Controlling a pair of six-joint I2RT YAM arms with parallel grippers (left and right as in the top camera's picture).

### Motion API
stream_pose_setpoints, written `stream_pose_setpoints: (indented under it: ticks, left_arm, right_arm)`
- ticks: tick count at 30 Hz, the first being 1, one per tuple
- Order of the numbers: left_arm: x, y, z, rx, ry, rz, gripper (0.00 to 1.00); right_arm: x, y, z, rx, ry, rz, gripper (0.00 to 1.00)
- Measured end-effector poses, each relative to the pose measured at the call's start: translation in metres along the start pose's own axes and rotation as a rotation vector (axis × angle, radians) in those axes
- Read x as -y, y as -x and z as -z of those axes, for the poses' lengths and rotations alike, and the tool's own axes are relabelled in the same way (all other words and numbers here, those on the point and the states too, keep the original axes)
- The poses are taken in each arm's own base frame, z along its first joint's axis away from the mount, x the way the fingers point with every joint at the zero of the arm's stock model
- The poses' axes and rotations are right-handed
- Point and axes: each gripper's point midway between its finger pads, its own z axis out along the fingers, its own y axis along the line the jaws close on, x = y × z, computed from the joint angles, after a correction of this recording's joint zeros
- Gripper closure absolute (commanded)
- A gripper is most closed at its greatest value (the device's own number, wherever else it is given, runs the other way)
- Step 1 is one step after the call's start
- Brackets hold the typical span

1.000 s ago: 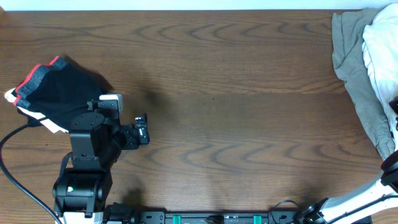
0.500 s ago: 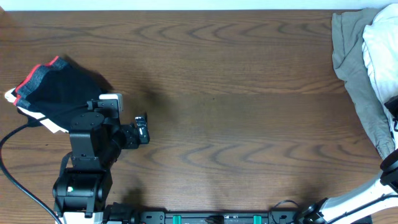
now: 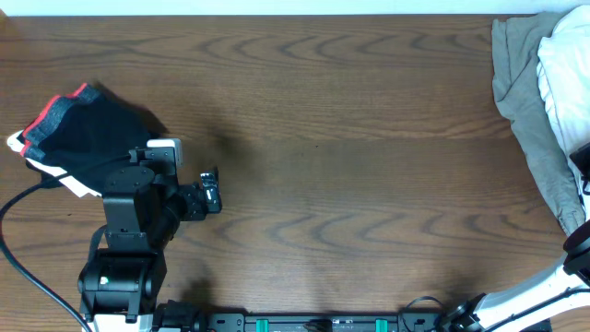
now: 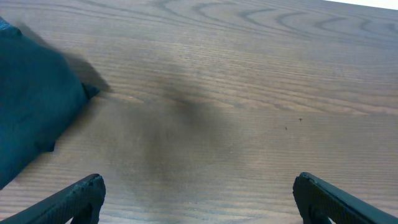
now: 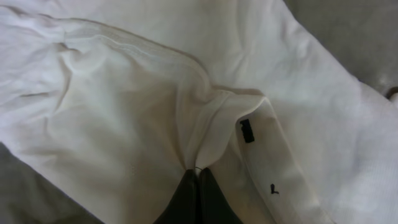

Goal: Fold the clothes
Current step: 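Reach the right gripper into the white shirt pile at right, then grasp the white shirt and drag it toward table center with right gripper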

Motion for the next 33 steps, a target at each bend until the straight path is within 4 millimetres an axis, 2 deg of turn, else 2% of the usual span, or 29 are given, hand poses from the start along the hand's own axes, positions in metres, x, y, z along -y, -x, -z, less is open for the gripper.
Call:
stream_pose_setpoints:
  ticks: [3, 6, 10, 13, 17, 23, 29, 33]
  left_arm:
    - [0.000, 0.000, 0.000, 0.000, 0.000, 0.000, 0.02]
    - [0.000, 0.000, 0.000, 0.000, 0.000, 0.000, 0.02]
    - [0.000, 0.000, 0.000, 0.000, 0.000, 0.000, 0.02]
    - [0.000, 0.000, 0.000, 0.000, 0.000, 0.000, 0.02]
    - [0.000, 0.000, 0.000, 0.000, 0.000, 0.000, 0.02]
    - [0.000, 0.000, 0.000, 0.000, 0.000, 0.000, 0.02]
    - [0.000, 0.000, 0.000, 0.000, 0.000, 0.000, 0.02]
    - [0.000, 0.000, 0.000, 0.000, 0.000, 0.000, 0.02]
  right_arm:
    - [-0.007, 0.004, 0.006, 0.006, 0.028, 0.004, 0.99]
    - [-0.028, 0.019, 0.027, 0.035, 0.091, 0.020, 0.99]
    - [-0.070, 0.037, 0.069, 0.078, 0.195, 0.070, 0.99]
    - [-0.107, 0.028, 0.097, 0.051, 0.263, 0.132, 0.99]
    - [-0.157, -0.015, 0.124, -0.074, 0.339, 0.229, 0.99]
    - [-0.220, -0.105, 0.148, -0.294, 0.430, 0.427, 0.99]
    - [-0.278, -0.189, 0.182, -0.431, 0.539, 0.647, 0.99]
    - [-0.307, -0.237, 0.207, -0.472, 0.598, 0.788, 0.99]
